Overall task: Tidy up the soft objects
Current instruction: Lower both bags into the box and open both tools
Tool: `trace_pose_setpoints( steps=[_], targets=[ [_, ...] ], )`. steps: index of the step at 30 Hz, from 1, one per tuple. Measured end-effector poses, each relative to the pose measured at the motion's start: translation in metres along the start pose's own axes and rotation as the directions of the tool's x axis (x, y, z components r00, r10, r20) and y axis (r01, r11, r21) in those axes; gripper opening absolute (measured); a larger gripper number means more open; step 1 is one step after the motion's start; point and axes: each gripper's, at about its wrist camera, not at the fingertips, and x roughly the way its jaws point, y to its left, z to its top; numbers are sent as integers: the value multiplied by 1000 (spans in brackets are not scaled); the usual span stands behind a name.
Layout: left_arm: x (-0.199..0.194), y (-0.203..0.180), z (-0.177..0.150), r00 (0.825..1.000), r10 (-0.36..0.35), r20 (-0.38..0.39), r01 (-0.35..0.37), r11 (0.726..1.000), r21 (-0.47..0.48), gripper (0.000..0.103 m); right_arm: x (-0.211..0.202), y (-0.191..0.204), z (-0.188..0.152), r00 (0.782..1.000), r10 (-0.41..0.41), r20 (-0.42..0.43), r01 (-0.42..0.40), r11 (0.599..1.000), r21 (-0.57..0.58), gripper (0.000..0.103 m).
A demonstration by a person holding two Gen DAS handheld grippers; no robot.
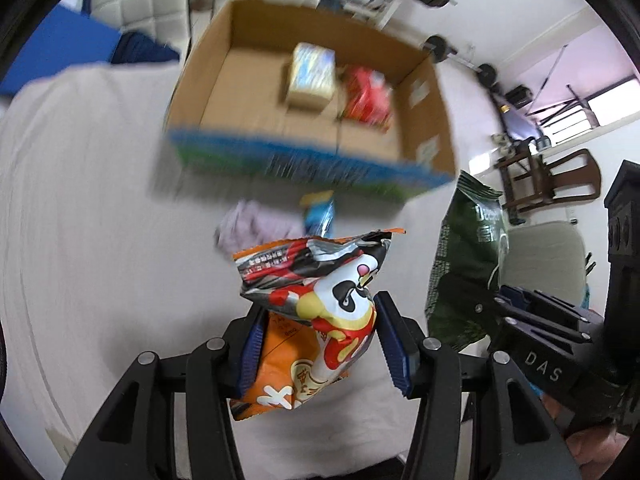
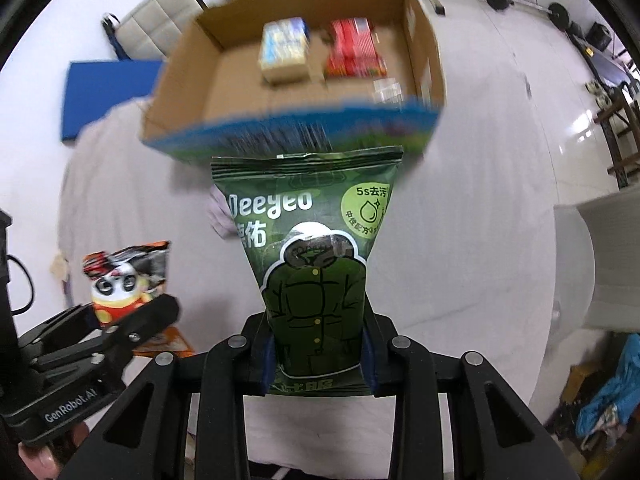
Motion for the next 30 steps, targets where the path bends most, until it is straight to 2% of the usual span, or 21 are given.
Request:
trace_pose_setpoints(
  steps=[3,8,12,17,23,30],
  targets=[
    [-9,-10,39,999,-8,42,7,1000,16,49,-22,5,28,999,6,52,-6,1000,1,34],
    [14,-8,120,998,12,57,-13,1000,15,49,-28,15,88,994,-31,105,32,999,-6,34],
    [33,1,174,998,42,50,-42,999,-1,49,-6,17,138,991,-88,100,87,996,10,34],
    [64,18,225,996,83,11,-83,996,-29,49,42,-1,178,990,-128,53,125,991,49,34],
    [112,36,265,990,122,-65,-125,992,-36,49,118,-21,195,986,-154,-58,158,985,74,34],
    [151,50,288,981,146,-126,-153,987,-47,49,165,-28,186,982,-142,-127,154,984,88,34]
  ],
)
